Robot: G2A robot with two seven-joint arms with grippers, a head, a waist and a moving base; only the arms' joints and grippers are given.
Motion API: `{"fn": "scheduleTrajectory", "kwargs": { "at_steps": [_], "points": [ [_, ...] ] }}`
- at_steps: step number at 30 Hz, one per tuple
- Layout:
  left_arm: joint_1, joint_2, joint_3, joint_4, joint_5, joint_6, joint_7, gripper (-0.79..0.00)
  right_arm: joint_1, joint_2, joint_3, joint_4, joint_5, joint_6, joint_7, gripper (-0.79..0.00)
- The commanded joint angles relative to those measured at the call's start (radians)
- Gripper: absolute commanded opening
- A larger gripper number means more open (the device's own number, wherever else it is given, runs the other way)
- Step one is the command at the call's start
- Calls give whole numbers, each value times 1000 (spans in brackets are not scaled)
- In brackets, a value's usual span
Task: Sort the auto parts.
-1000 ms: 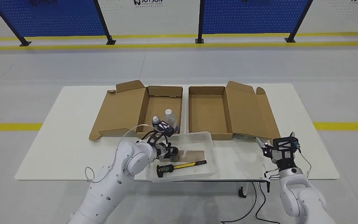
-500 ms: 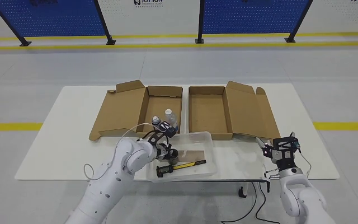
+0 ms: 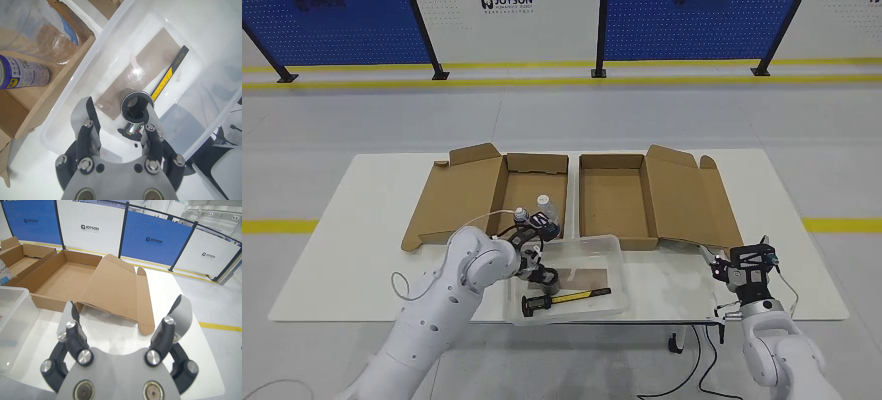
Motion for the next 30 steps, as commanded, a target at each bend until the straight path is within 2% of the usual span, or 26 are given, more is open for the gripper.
{"fn": "scheduleTrajectory", "kwargs": {
  "at_steps": [1,3,4,6,13,16,18,24,26,29,30],
  "points": [
    [-10,0,5,13,-11,-6,-2,-326,0,0,0,0,0,0,0,0],
    [-23,0,14,24,-2,-13,-14,-332,0,0,0,0,0,0,0,0],
    [-27,-1,20,32,-5,-18,-17,-376,0,0,0,0,0,0,0,0],
    [-38,-3,31,49,-16,-28,-20,-397,0,0,0,0,0,0,0,0],
    [-83,-13,78,122,-33,-34,-31,-422,0,0,0,0,0,0,0,0],
    [-100,-17,95,154,-40,-38,-23,-471,0,0,0,0,0,0,0,0],
    [-110,-20,106,172,-51,-43,-21,-542,0,0,0,0,0,0,0,0],
    [-136,-25,129,209,-63,-47,-17,-548,0,0,0,0,0,0,0,0],
    [-143,-27,135,218,-67,-47,-15,-591,0,0,0,0,0,0,0,0],
    [-150,-28,143,229,-70,-47,-9,-785,0,0,0,0,0,0,0,0],
    [-150,-28,144,230,-70,-48,-7,-785,0,0,0,0,0,0,0,0]
  ]
}}
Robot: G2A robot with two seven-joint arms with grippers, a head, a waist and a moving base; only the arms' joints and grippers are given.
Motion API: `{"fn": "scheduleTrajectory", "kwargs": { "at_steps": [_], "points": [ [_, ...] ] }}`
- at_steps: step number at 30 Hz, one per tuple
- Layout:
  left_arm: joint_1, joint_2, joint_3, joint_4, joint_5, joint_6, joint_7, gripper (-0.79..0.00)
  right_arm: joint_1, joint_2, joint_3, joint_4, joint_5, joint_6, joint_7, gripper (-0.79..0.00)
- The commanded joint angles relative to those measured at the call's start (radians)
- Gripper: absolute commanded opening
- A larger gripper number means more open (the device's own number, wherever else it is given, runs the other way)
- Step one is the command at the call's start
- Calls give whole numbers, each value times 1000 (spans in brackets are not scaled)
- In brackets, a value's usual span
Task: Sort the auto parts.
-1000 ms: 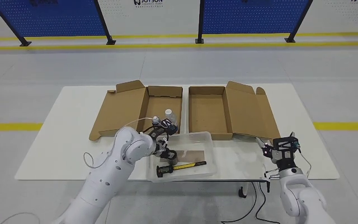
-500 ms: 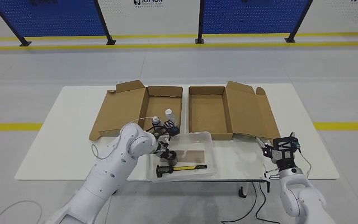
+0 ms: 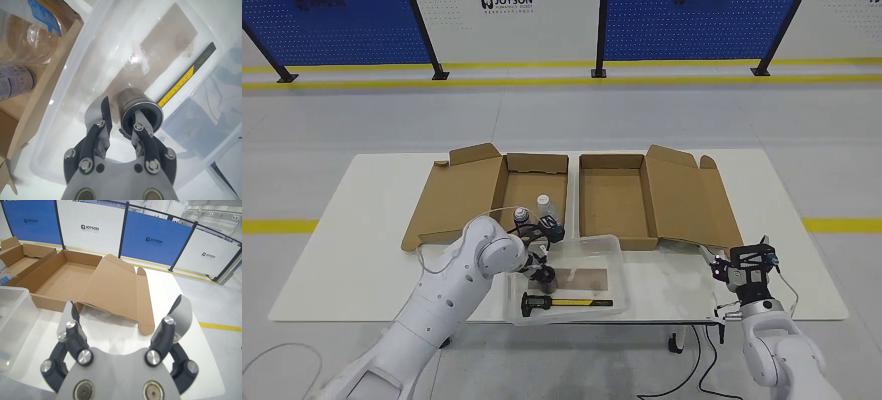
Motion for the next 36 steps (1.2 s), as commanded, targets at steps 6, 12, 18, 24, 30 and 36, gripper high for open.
{"fn": "scheduleTrajectory", "kwargs": {
  "at_steps": [6,12,18,24,30,36],
  "points": [
    [-3,-1,14,5,-2,3,16,-785,0,0,0,0,0,0,0,0],
    [1,2,14,-20,14,12,35,-785,0,0,0,0,0,0,0,0],
    [19,12,-5,-69,23,18,49,-785,0,0,0,0,0,0,0,0],
    [46,23,-27,-133,23,24,53,-785,0,0,0,0,0,0,0,0],
    [81,35,-54,-206,23,34,64,-785,0,0,0,0,0,0,0,0],
    [145,50,-102,-307,0,73,92,-785,0,0,0,0,0,0,0,0]
  ]
}}
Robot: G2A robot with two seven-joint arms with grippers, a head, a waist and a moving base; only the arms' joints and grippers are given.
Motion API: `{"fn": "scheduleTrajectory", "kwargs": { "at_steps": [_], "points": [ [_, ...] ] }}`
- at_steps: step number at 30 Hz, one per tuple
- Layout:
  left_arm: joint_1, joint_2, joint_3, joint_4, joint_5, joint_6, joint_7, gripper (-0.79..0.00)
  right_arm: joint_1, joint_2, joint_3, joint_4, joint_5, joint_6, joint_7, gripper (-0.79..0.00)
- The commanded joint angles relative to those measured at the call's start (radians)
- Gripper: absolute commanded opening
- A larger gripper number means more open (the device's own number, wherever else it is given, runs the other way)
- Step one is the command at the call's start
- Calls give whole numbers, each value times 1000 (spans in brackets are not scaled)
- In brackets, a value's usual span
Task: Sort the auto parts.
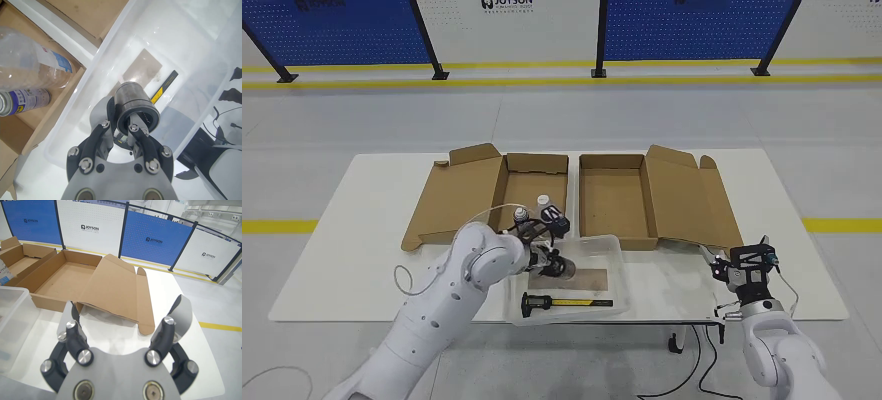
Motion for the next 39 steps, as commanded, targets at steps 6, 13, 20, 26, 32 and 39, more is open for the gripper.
{"fn": "scheduleTrajectory", "kwargs": {
  "at_steps": [6,13,20,26,32,39],
  "points": [
    [92,18,-37,-125,15,46,4,-785,0,0,0,0,0,0,0,0],
    [146,30,-65,-180,23,66,11,-785,0,0,0,0,0,0,0,0],
    [159,37,-77,-194,29,68,8,-785,0,0,0,0,0,0,0,0],
    [171,46,-110,-215,35,82,16,-785,0,0,0,0,0,0,0,0],
    [205,64,-192,-272,67,98,4,-785,0,0,0,0,0,0,0,0],
    [259,84,-293,-336,94,103,4,-785,0,0,0,0,0,0,0,0]
  ]
}}
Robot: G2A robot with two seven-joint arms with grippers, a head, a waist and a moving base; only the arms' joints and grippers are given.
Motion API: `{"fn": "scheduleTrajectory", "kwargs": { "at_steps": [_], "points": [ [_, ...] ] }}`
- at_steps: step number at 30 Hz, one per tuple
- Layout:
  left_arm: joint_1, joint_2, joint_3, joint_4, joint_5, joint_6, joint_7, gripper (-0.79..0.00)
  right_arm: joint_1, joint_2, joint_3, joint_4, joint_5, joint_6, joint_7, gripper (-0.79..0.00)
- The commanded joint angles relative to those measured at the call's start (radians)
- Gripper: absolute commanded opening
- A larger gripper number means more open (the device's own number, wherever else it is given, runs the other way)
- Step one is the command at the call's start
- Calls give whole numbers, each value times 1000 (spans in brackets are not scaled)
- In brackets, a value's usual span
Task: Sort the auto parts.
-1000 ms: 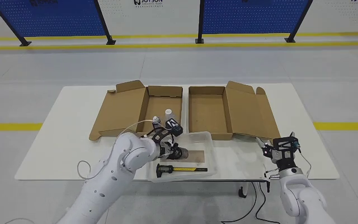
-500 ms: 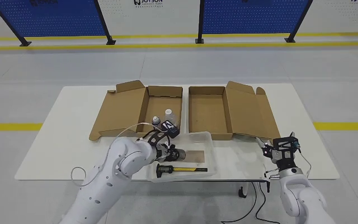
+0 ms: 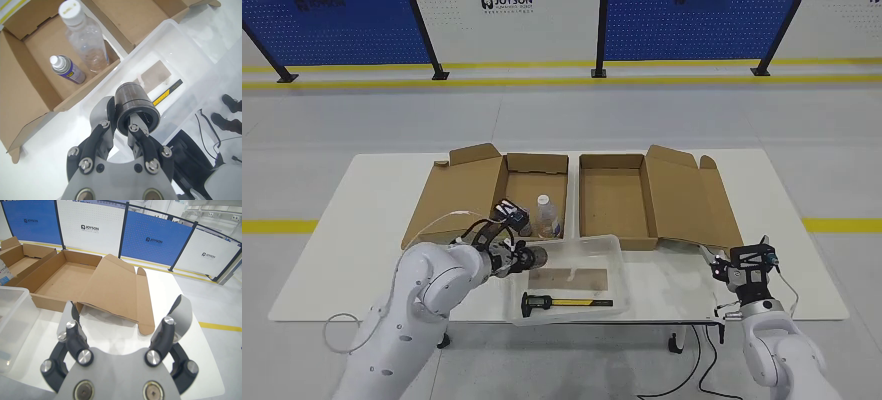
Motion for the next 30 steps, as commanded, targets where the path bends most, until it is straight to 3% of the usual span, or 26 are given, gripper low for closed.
{"fn": "scheduleTrajectory", "kwargs": {
  "at_steps": [1,12,30],
  "points": [
    [10,4,-22,-9,6,1,-2,-785,0,0,0,0,0,0,0,0],
    [7,17,-68,0,68,8,18,-785,0,0,0,0,0,0,0,0],
    [-146,4,19,224,203,89,109,-785,0,0,0,0,0,0,0,0]
  ]
}}
